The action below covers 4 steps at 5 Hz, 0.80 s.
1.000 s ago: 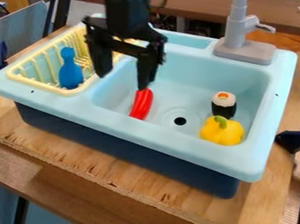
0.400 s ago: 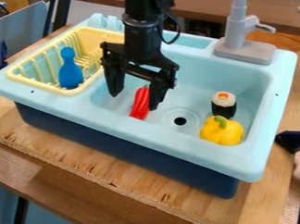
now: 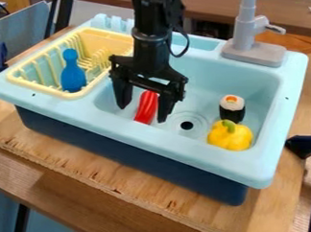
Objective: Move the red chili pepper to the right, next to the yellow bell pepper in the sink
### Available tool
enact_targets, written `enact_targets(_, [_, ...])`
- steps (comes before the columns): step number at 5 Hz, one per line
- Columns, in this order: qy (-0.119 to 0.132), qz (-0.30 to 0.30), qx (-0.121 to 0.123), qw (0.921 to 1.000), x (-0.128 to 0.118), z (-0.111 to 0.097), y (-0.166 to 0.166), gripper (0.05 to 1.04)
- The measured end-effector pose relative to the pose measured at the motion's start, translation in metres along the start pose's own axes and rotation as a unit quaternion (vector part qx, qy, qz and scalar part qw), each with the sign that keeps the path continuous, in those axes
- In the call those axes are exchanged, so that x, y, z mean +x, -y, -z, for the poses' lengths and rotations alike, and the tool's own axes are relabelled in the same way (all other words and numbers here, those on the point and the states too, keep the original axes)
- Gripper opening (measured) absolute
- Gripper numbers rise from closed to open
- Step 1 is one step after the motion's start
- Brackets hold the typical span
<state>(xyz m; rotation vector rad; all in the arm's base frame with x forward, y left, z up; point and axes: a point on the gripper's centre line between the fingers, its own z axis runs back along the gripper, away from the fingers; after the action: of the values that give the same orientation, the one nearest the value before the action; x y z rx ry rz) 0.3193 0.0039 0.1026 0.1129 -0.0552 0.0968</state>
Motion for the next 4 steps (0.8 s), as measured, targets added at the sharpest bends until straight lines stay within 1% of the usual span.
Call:
enact_targets(2, [-0.024, -0.019, -0.005, 0.9995, 0.002, 0.025, -0.006, 1.003])
enact_targets(3, [-0.025, -0.028, -0.019, 0.9991, 0.003, 0.031, -0.006, 0.949])
enact_targets(4, [-0.024, -0.026, -0.027, 0.9990, 0.001, 0.034, -0.006, 0.668])
